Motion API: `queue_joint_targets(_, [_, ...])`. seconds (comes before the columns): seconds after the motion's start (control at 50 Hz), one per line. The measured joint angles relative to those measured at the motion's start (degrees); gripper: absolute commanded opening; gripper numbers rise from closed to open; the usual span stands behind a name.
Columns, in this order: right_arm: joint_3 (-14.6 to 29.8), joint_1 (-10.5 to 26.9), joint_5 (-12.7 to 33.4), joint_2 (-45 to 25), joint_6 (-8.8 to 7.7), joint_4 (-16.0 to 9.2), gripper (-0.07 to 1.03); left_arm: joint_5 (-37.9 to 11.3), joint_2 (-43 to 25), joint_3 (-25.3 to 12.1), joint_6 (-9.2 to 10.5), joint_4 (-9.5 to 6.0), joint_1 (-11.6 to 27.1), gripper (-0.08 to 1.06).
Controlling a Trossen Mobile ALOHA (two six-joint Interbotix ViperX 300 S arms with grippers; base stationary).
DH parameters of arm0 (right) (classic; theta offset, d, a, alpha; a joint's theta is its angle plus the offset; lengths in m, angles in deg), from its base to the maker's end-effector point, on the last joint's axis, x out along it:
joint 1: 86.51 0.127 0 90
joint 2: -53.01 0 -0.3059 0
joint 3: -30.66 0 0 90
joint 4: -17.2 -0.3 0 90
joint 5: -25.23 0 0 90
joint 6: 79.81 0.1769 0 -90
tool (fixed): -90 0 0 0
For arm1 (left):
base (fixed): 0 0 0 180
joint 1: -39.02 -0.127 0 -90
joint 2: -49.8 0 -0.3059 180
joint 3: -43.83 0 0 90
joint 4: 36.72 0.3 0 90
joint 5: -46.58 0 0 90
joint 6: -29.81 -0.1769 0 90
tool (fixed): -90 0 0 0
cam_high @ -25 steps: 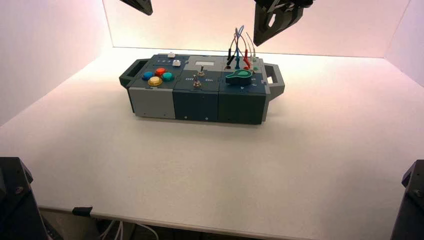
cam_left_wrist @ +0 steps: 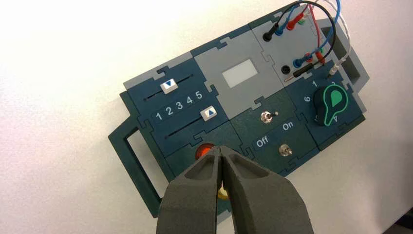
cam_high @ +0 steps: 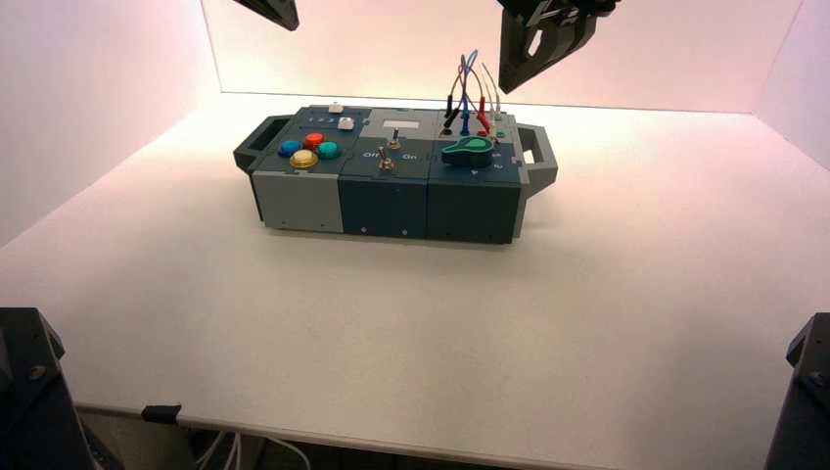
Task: Open left gripper.
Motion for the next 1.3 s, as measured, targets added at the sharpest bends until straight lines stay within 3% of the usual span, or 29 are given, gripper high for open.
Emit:
queue_joint_targets(0.66, [0.0, 0.0, 0.7, 0.6, 0.00, -0.1, -0.02, -0.2, 0.8, 0.0, 0.00, 0.00, 0.0, -0.01])
queue_joint_targets(1.02, [0.4, 0.0, 1.1, 0.8, 0.00, -0.1, -0.02, 0.0, 1.4, 0.0, 0.09, 0.00, 0.0, 0.48])
queue_joint_targets(1.26, [0.8, 0.0, 1.1, 0.9, 0.00, 0.0, -0.02, 0.8, 1.4, 0.0, 0.09, -0.09, -0.1, 1.02])
queue_joint_targets(1.3, [0.8, 0.0, 1.1, 0.9, 0.00, 0.0, -0.02, 1.1, 1.4, 0.0, 0.00, 0.00, 0.0, 1.01])
